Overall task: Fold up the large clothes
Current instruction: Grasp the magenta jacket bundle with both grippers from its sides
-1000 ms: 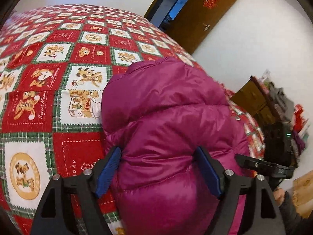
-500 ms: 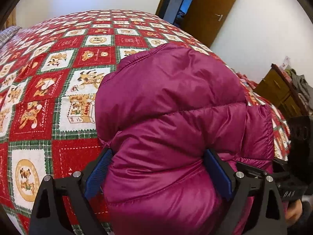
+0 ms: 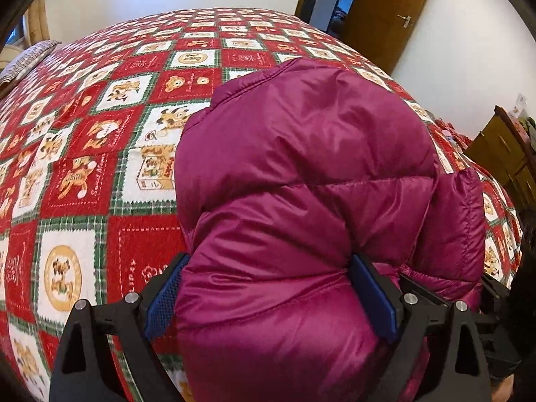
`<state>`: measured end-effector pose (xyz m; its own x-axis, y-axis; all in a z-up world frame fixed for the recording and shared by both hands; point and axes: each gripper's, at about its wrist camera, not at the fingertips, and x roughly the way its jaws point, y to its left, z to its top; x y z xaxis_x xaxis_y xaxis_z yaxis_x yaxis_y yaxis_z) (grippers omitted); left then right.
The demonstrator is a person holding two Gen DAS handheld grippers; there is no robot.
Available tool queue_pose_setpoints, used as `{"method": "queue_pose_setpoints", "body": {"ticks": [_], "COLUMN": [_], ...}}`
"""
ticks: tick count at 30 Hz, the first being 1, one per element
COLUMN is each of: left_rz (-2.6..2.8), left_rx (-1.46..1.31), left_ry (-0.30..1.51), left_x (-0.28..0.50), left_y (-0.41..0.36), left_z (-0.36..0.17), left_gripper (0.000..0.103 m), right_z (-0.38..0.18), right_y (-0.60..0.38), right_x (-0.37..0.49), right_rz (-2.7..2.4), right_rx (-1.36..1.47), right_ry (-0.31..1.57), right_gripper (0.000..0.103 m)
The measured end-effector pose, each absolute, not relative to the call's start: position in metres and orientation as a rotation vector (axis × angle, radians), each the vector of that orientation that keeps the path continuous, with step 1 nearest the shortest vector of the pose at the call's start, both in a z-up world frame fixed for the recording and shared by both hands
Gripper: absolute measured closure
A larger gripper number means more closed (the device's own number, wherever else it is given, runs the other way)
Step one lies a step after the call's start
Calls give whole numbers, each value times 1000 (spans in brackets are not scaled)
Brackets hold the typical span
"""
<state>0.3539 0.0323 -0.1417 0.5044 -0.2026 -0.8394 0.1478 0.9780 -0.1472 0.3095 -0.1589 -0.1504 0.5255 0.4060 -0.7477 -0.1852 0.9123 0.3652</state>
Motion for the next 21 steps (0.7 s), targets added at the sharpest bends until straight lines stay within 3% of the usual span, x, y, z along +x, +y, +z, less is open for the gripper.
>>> {"method": "queue_pose_setpoints", "body": {"ticks": [5, 9, 11, 14, 21], "left_rz": [-199, -198, -211, -225, -217], "left_rx": [-45, -44, -61, -99, -165], "left_ry": [1017, 989, 972, 950, 867], "left_x": [356, 355, 352, 343, 318], "left_y": [26, 23, 25, 30, 61], "left_z": [-145, -146, -145, -140, -123], "left_gripper": [11, 21, 27, 42, 43], "right_z": [-153, -153, -150, -145, -150], "right_y": [-157, -152, -146, -138, -153], "right_x": [308, 301, 297, 291, 291], "right_rz": [348, 308, 313, 320, 326], "right_rx": [246, 225, 204, 180, 274], "right_ry": [942, 912, 893, 881, 890], "right_gripper": [25, 30, 43, 53, 44]}}
